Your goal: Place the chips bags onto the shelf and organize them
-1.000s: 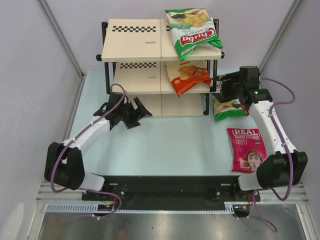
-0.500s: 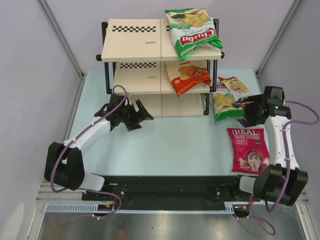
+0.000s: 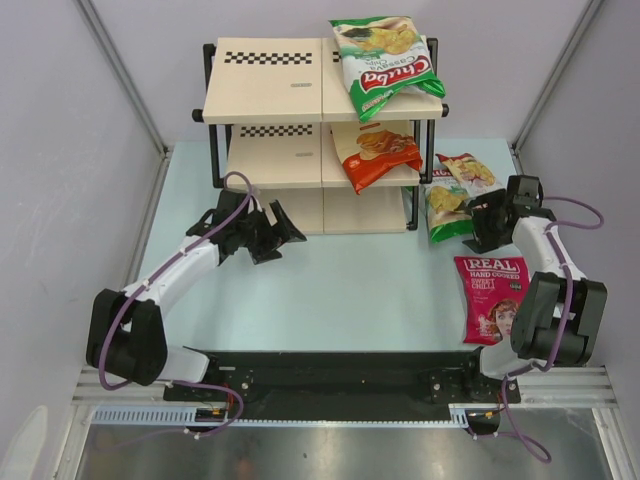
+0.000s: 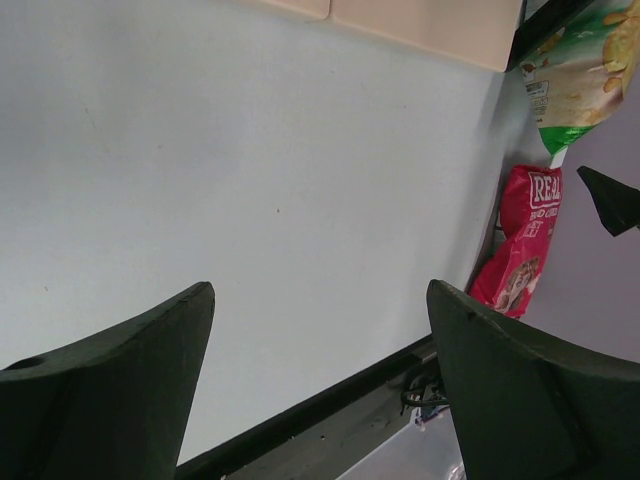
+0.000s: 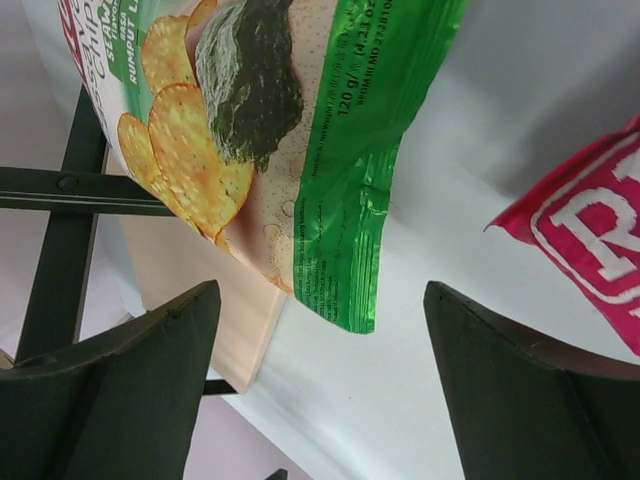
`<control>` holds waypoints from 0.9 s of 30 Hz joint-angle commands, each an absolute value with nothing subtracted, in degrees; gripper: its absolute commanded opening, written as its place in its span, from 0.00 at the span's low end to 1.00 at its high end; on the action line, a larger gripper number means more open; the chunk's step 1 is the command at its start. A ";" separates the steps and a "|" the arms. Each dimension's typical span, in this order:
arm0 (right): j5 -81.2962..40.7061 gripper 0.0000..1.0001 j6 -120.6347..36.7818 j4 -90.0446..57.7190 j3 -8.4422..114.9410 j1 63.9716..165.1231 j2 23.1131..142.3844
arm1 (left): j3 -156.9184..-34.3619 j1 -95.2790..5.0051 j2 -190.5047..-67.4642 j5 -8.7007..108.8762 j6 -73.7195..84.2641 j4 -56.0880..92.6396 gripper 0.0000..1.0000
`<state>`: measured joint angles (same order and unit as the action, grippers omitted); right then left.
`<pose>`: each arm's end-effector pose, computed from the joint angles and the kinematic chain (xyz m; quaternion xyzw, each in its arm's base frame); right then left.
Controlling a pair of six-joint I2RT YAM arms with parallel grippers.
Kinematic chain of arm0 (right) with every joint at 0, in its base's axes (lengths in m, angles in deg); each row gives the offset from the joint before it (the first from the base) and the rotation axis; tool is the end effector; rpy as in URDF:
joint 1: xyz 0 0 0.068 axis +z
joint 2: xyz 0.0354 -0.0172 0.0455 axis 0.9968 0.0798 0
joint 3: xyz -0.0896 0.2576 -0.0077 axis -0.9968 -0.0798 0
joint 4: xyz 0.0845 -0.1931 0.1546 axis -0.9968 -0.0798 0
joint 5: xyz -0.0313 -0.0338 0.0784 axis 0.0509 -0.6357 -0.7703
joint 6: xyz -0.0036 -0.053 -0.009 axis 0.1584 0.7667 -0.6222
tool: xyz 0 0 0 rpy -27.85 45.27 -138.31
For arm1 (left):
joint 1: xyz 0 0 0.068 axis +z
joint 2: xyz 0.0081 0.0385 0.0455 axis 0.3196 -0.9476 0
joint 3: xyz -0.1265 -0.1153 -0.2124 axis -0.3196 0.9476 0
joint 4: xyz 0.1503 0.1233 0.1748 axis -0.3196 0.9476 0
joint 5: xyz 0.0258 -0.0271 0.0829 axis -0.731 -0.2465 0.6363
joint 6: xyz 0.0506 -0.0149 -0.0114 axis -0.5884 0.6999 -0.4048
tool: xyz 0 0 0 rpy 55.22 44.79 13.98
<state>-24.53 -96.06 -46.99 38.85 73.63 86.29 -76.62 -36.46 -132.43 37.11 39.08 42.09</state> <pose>0.3017 -0.0554 0.2453 0.5371 0.7820 0.2147 0.2324 0.2704 -0.1005 0.2414 -0.1531 0.9054 -0.3333 0.2140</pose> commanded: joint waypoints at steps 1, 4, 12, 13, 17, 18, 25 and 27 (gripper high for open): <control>-23.99 0.91 -93.65 -40.62 38.18 75.05 87.62 | -76.12 -35.51 -132.68 35.50 38.17 42.00 0.92; -24.43 0.91 -93.65 -35.45 36.24 75.14 87.98 | -76.73 -35.34 -133.38 33.93 37.82 41.39 0.92; -24.70 0.93 -94.00 -30.17 35.80 74.96 91.57 | -79.45 -35.25 -134.61 33.56 35.71 42.44 0.92; -24.78 0.95 -93.91 -29.46 35.54 75.14 92.36 | -79.89 -35.25 -134.70 33.65 35.62 42.79 0.92; -24.69 0.94 -94.17 -27.52 35.27 75.49 95.09 | -80.69 -35.07 -134.88 34.09 35.09 43.49 0.92; -24.61 0.91 -94.78 -27.96 35.18 75.58 95.70 | -80.77 -35.07 -134.88 34.18 35.09 43.58 0.92; -23.64 0.71 -94.97 -28.05 34.13 76.89 97.73 | -80.16 -35.07 -134.88 34.09 35.70 43.32 0.92; -23.47 0.61 -94.62 -28.40 33.87 76.81 97.47 | -79.90 -35.07 -134.97 34.09 36.06 43.32 0.92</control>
<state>-24.75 -95.25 -28.95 34.76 76.25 97.13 -78.36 -35.37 -135.01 35.10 36.67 43.71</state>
